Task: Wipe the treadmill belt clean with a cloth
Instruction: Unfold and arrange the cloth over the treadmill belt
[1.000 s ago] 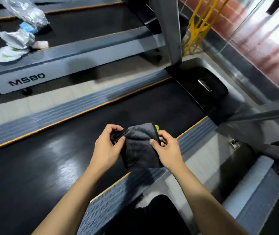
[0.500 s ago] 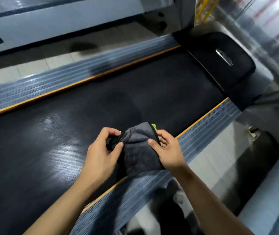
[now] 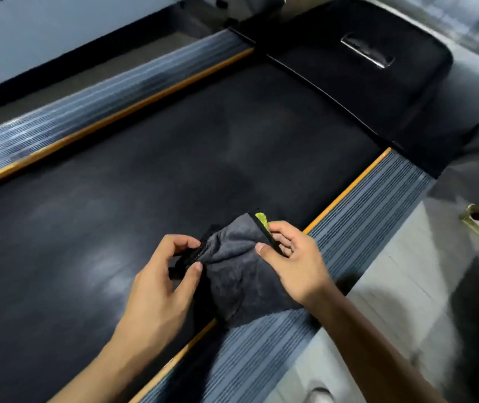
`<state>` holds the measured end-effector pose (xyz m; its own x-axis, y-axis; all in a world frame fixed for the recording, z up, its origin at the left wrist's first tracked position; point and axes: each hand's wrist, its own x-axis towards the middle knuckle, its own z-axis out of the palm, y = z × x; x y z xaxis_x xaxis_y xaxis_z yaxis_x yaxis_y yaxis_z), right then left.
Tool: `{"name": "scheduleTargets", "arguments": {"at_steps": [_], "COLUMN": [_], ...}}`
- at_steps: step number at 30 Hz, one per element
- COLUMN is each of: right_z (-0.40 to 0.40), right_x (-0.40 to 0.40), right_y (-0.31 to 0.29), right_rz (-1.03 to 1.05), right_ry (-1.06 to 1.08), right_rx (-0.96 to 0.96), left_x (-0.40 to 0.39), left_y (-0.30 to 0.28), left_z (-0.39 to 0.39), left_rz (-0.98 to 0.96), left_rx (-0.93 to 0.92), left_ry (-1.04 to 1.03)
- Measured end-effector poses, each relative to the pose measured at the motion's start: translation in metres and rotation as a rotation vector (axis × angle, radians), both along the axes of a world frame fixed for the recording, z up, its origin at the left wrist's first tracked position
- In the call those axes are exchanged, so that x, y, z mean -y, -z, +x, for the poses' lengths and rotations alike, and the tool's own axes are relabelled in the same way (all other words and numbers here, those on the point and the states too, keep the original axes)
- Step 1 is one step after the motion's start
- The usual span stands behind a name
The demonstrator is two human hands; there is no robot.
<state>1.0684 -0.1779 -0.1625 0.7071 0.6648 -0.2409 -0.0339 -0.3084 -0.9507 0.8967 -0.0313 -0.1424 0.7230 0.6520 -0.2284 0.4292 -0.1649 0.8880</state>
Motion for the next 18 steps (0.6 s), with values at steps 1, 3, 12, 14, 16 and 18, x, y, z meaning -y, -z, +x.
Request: {"name": "scheduleTargets", "arguments": {"at_steps": [1,3,12,14,16,18], "right_z": [0.019,0.055,0.189,0.208,0.227,0.249], "right_x": [0.006,0.014,0.018,0.016,0.012,0.006], "right_y": [0.005,0.014,0.024,0.028,0.039,0.049], "right_rz": [0.004,0.011,0.027,0.039,0.020,-0.028], "right_ry": [-0.005,-0.018,-0.076,-0.039,-0.043,-0.048], "right_rx": [-0.008,-0.017,0.069,0.078,0.104,0.135], "left_x": [0.005,0.011,0.019,0.014,0.006,-0.006], "left_y": [0.004,0.011,0.026,0.033,0.044,0.056], "left_z": [0.019,0.055,0.193,0.216,0.235,0.258], "left_rz": [-0.005,0.004,0.139,0.211,0.262,0.274], "left_rx": [-0.002,-0.008,0.029,0.007,0.003,0.015], "left_ry": [0.009,0.024,0.010,0.037,0.049,0.067]}}
